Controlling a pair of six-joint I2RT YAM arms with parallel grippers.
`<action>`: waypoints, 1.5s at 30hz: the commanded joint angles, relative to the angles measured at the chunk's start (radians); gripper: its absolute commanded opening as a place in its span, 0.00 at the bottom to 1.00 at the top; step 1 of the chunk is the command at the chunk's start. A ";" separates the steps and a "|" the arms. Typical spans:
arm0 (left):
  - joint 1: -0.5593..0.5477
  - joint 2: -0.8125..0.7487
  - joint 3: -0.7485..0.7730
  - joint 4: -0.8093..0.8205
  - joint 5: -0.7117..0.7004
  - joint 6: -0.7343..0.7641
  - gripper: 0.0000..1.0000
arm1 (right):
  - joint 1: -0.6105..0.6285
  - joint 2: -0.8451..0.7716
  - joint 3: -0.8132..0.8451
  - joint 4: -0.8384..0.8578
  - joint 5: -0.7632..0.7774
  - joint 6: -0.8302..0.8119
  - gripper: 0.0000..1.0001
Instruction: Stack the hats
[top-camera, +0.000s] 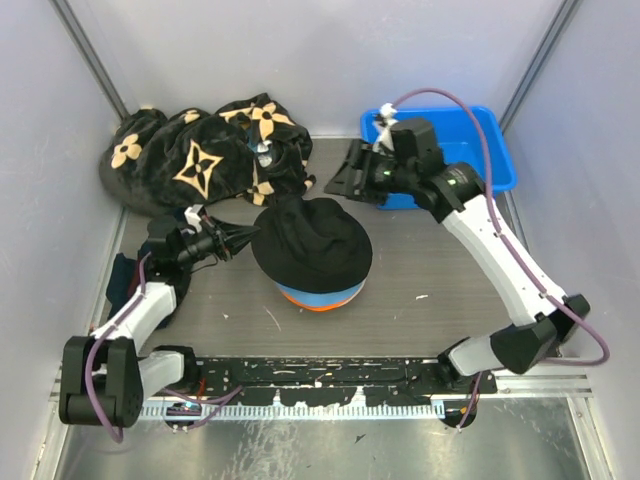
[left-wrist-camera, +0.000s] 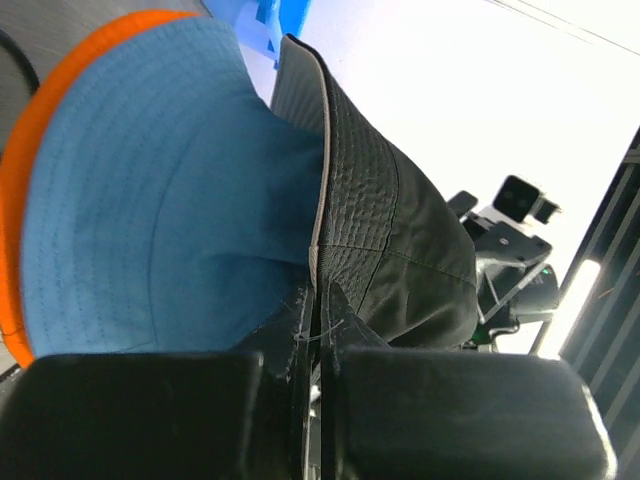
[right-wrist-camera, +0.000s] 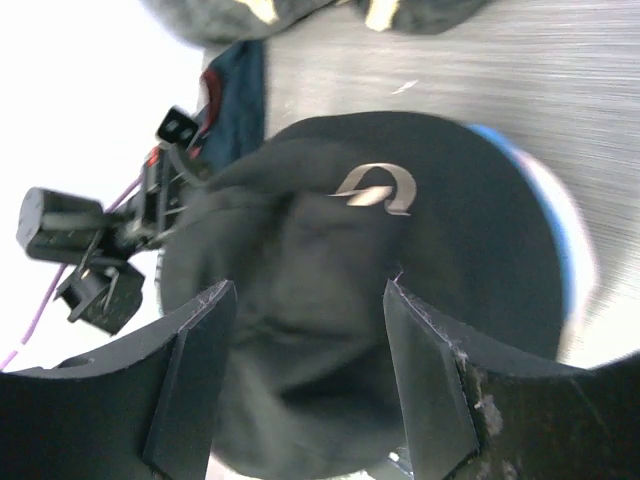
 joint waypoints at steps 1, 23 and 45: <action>-0.003 0.074 0.048 0.039 0.001 0.057 0.03 | -0.173 -0.168 -0.137 0.104 -0.032 0.016 0.67; -0.012 0.355 0.241 -0.045 0.113 0.227 0.02 | -0.514 -0.421 -0.988 0.786 -0.605 0.408 0.59; -0.023 0.374 0.288 -0.145 0.117 0.280 0.01 | -0.496 -0.281 -1.250 1.358 -0.643 0.696 0.58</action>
